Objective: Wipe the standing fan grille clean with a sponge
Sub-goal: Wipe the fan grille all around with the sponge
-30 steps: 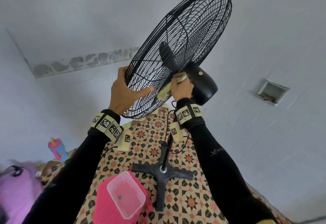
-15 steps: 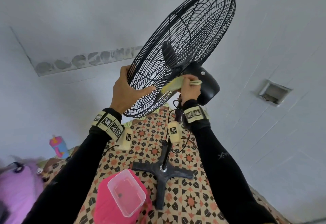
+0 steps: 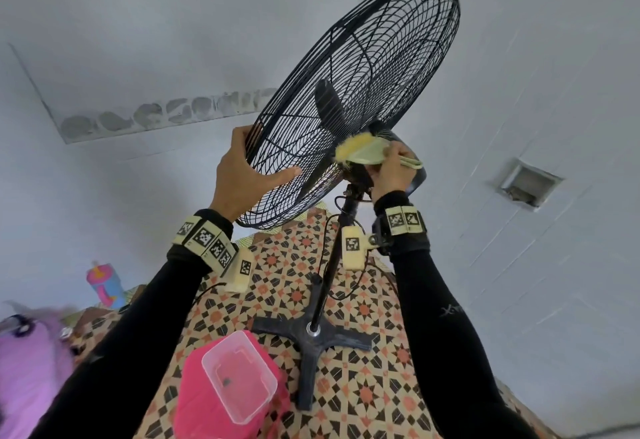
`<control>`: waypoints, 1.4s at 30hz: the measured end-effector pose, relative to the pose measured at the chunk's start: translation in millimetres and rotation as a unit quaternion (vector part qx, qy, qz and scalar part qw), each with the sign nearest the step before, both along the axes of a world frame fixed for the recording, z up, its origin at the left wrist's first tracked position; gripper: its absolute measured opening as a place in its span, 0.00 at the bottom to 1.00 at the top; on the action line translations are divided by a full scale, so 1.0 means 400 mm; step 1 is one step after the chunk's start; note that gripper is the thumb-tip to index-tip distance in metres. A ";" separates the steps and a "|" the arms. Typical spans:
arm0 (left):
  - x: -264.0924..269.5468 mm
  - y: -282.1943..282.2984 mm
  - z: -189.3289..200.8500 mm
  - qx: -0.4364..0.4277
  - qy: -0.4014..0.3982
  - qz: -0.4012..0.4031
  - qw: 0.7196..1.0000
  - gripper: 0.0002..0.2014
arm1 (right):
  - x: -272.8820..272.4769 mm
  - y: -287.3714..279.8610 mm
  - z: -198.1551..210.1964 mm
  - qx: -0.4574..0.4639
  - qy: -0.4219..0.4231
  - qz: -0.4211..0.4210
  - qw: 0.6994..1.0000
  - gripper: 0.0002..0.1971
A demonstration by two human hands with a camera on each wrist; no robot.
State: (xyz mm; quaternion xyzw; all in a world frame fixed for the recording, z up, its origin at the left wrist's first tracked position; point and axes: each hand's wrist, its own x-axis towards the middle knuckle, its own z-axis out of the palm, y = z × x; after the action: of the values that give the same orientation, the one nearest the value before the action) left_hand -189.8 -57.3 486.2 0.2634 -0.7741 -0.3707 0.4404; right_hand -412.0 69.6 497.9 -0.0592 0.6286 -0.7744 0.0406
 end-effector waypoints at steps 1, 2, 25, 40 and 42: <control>-0.002 0.002 -0.003 -0.004 0.001 0.002 1.000 0.42 | 0.000 0.016 0.007 0.015 0.036 -0.027 0.999 0.07; -0.002 0.004 -0.006 -0.006 0.002 0.003 1.000 0.42 | 0.009 0.022 0.007 0.055 0.087 -0.050 0.993 0.08; 0.007 0.005 0.013 0.028 -0.003 0.005 1.000 0.44 | 0.160 -0.074 -0.064 0.113 0.134 0.023 0.984 0.06; 0.001 0.002 0.013 0.027 -0.013 0.013 0.999 0.43 | 0.118 -0.038 -0.099 0.051 0.013 0.065 0.997 0.04; -0.005 0.007 0.017 0.023 -0.012 0.014 1.000 0.45 | 0.079 -0.025 -0.095 0.048 -0.004 0.053 0.997 0.04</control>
State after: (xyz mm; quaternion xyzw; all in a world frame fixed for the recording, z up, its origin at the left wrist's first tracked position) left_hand -191.9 -54.3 493.1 0.2886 -0.7668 -0.3789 0.4303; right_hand -380.4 59.7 460.1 -0.0870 0.6612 -0.7401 0.0869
